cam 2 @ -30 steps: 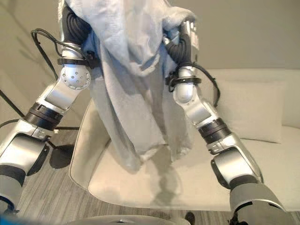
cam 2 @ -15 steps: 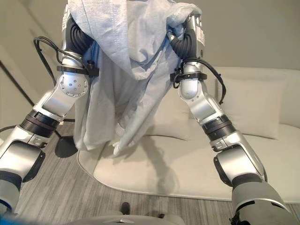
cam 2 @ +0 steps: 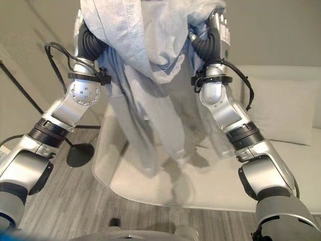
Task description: Hang the clothes on the sofa on the clothes rack.
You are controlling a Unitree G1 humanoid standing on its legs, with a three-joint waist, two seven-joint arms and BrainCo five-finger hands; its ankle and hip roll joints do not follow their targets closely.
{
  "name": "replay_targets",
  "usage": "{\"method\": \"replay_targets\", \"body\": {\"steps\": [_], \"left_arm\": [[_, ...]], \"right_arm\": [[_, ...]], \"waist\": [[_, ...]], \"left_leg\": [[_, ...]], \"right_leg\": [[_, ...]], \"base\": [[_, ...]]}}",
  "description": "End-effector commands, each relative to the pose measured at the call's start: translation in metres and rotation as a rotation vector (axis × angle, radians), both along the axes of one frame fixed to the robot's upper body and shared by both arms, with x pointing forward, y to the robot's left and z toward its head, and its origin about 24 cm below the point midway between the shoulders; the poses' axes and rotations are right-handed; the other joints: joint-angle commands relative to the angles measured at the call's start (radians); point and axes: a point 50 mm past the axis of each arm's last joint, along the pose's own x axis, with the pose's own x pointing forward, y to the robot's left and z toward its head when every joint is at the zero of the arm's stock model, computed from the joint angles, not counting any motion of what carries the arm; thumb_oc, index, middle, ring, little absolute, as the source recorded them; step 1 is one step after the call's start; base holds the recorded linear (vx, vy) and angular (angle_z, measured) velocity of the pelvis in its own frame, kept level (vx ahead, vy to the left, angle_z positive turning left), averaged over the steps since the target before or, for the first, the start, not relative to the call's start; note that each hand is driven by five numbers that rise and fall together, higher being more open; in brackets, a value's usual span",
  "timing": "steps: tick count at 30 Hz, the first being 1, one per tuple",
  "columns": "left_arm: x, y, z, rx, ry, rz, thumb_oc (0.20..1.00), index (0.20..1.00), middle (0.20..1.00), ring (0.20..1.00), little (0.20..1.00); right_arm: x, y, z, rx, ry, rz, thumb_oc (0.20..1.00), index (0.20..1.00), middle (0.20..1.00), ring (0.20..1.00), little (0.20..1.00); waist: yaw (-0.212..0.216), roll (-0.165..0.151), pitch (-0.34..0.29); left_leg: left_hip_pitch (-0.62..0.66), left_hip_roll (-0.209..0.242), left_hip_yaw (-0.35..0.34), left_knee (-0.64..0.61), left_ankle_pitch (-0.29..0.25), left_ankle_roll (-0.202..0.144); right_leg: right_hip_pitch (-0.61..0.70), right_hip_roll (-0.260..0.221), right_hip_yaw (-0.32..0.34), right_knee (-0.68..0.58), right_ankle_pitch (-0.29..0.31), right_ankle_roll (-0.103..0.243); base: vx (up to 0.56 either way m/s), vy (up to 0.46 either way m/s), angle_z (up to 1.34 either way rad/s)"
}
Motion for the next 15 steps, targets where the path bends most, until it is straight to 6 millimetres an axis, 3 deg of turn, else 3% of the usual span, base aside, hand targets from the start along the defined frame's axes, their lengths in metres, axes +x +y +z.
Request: {"method": "replay_targets", "body": {"steps": [1,4,7,10,11,12,13,15], "left_arm": [[-0.005,0.013,0.039,-0.071,-0.13,0.031,0.2,0.2,0.2,0.2,0.2],[-0.004,0.006,0.034,-0.07,-0.106,0.003,0.2,0.2,0.2,0.2,0.2],[-0.003,0.003,0.029,-0.039,-0.086,0.003,0.2,0.2,0.2,0.2,0.2],[-0.004,0.008,0.031,-0.021,-0.103,0.027,0.2,0.2,0.2,0.2,0.2],[-0.005,0.009,0.031,-0.007,-0.112,0.037,0.2,0.2,0.2,0.2,0.2],[-0.006,0.006,0.027,0.0,-0.104,0.03,0.2,0.2,0.2,0.2,0.2],[-0.005,0.006,0.023,0.018,-0.09,0.034,0.2,0.2,0.2,0.2,0.2],[-0.005,0.007,0.02,0.028,-0.076,0.034,0.2,0.2,0.2,0.2,0.2]], "right_arm": [[-0.009,0.0,0.02,0.015,-0.103,0.031,0.2,0.2,0.2,0.2,0.2],[-0.009,-0.005,0.014,0.016,-0.086,0.001,0.2,0.2,0.2,0.2,0.2],[-0.01,-0.006,-0.002,0.064,-0.051,-0.004,0.2,0.2,0.2,0.2,0.2],[-0.012,-0.007,-0.005,0.087,-0.057,-0.008,0.2,0.2,0.2,0.2,0.2],[-0.013,-0.007,-0.006,0.087,-0.059,-0.01,0.2,0.2,0.2,0.2,0.2],[-0.013,-0.007,-0.01,0.086,-0.046,-0.012,0.2,0.2,0.2,0.2,0.2],[-0.013,-0.01,-0.007,0.077,-0.052,-0.018,0.2,0.2,0.2,0.2,0.2],[-0.013,-0.009,-0.007,0.079,-0.051,-0.013,0.2,0.2,0.2,0.2,0.2]], "waist": [[0.029,-0.027,-0.05],[0.023,-0.039,-0.055],[0.024,-0.06,-0.056],[0.035,-0.069,-0.05],[0.035,-0.072,-0.043],[0.027,-0.076,-0.036],[0.024,-0.078,-0.03],[0.025,-0.082,-0.029]], "left_leg": [[0.016,-0.016,-0.056,-0.032,0.06,-0.064],[0.009,-0.072,-0.058,0.0,-0.028,-0.069],[0.052,-0.156,-0.011,-0.068,-0.057,-0.028],[0.065,-0.202,0.028,-0.074,-0.078,-0.002],[0.068,-0.219,0.033,-0.074,-0.083,0.011],[0.081,-0.243,0.029,-0.074,-0.09,0.03],[0.092,-0.267,0.032,-0.074,-0.09,0.048],[0.096,-0.288,0.035,-0.074,-0.086,0.063]], "right_leg": [[0.122,0.015,0.038,-0.228,0.033,0.08],[0.12,-0.081,0.025,-0.211,0.084,0.118],[0.06,-0.166,0.017,-0.181,0.231,0.123],[0.025,-0.21,-0.03,-0.154,0.271,0.123],[0.023,-0.208,-0.048,-0.141,0.259,0.121],[0.015,-0.148,-0.002,-0.116,0.201,0.097],[0.005,-0.056,0.036,-0.118,0.129,0.071],[0.0,0.01,0.038,-0.122,0.093,0.053]], "base": [[0.11,0.499,0.12],[0.04,0.563,0.14],[-0.03,0.528,0.4],[-0.04,0.356,-0.07],[-0.01,0.346,-0.22],[0.0,0.498,-0.14],[0.02,0.382,0.03],[0.01,0.164,-0.04]]}}
